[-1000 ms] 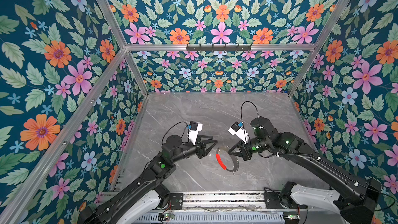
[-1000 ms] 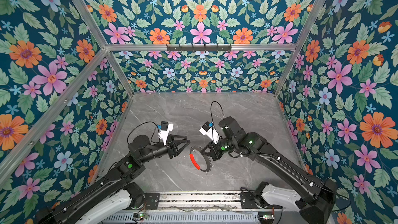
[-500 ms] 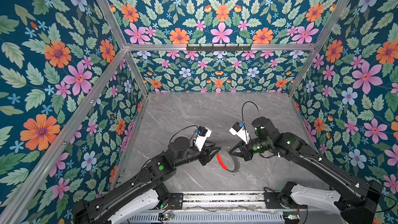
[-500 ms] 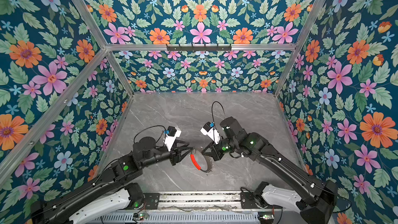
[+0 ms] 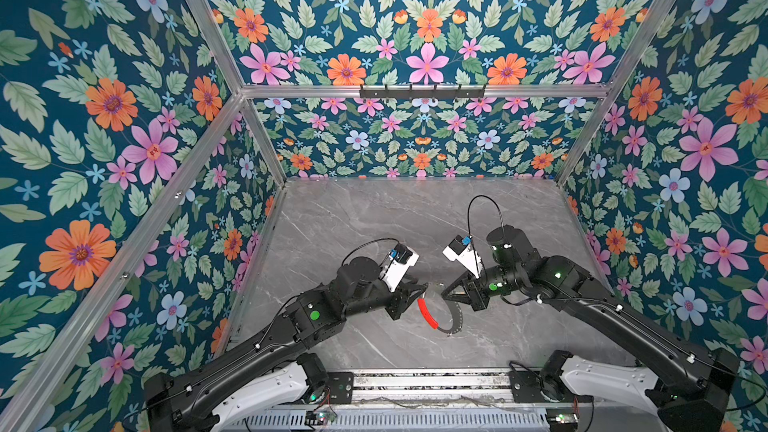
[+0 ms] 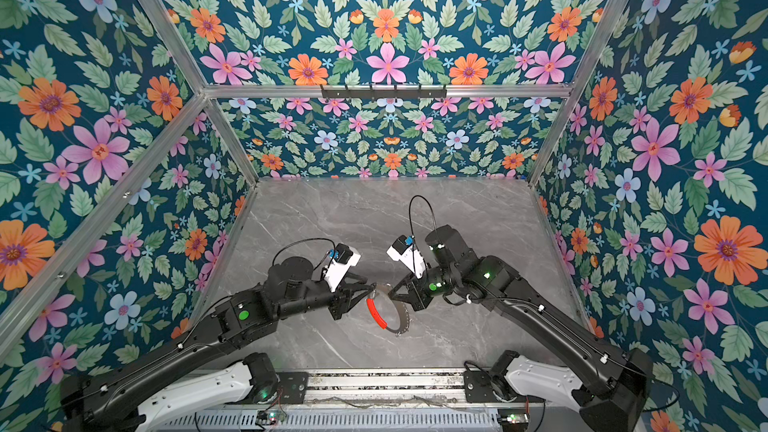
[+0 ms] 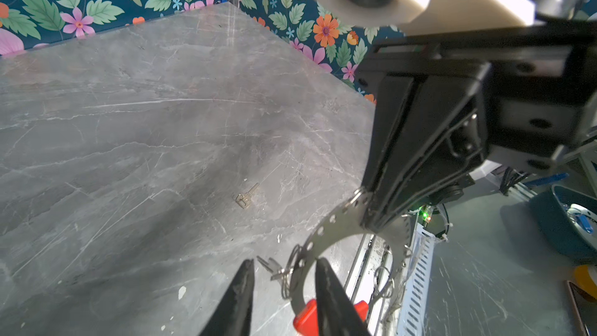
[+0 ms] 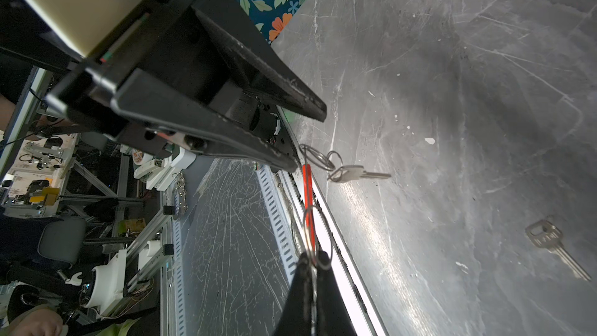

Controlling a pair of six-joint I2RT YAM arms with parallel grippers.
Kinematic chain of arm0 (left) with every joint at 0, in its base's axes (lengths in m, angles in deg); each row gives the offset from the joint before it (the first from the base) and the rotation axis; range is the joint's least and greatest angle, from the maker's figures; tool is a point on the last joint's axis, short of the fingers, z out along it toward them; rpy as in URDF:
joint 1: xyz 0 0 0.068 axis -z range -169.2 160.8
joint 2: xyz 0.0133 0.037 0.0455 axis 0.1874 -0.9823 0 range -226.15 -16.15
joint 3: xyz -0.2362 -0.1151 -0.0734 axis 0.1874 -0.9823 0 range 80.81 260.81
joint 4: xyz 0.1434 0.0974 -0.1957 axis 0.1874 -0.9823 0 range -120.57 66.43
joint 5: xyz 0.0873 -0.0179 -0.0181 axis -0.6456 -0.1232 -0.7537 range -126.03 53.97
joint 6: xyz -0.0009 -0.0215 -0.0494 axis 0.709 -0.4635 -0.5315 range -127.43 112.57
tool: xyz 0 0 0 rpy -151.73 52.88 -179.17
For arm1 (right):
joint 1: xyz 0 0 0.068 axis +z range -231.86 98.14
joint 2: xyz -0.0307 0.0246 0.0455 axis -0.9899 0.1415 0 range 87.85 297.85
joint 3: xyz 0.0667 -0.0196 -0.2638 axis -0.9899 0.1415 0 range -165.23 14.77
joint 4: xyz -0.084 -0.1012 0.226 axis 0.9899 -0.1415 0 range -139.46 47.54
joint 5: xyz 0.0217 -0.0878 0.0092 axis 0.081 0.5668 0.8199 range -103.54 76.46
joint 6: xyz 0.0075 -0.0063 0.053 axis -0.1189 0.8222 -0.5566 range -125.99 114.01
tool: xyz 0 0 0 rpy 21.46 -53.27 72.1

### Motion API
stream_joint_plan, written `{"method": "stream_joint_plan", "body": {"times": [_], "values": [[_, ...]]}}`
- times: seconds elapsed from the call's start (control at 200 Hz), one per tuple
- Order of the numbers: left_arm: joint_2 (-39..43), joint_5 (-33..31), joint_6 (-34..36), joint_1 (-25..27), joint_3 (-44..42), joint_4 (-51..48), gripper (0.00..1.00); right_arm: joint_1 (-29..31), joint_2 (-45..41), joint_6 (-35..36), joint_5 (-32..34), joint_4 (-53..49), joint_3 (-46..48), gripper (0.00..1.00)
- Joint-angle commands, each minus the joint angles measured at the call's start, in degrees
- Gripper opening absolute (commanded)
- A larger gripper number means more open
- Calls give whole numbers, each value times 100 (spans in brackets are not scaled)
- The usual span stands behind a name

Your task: Remove the keys from the keyring

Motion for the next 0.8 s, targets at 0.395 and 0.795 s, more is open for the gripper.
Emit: {"method": "stream_joint_plan", "body": {"times": [0.395,0.795], "values": [[428,-913,-833,-2,-548,-262,60,-1,-174,-25,54,207,-154,0],[673,-484,-688,51,-1226,1128,68,4,-126,-29,-77,295,-255,0]]}}
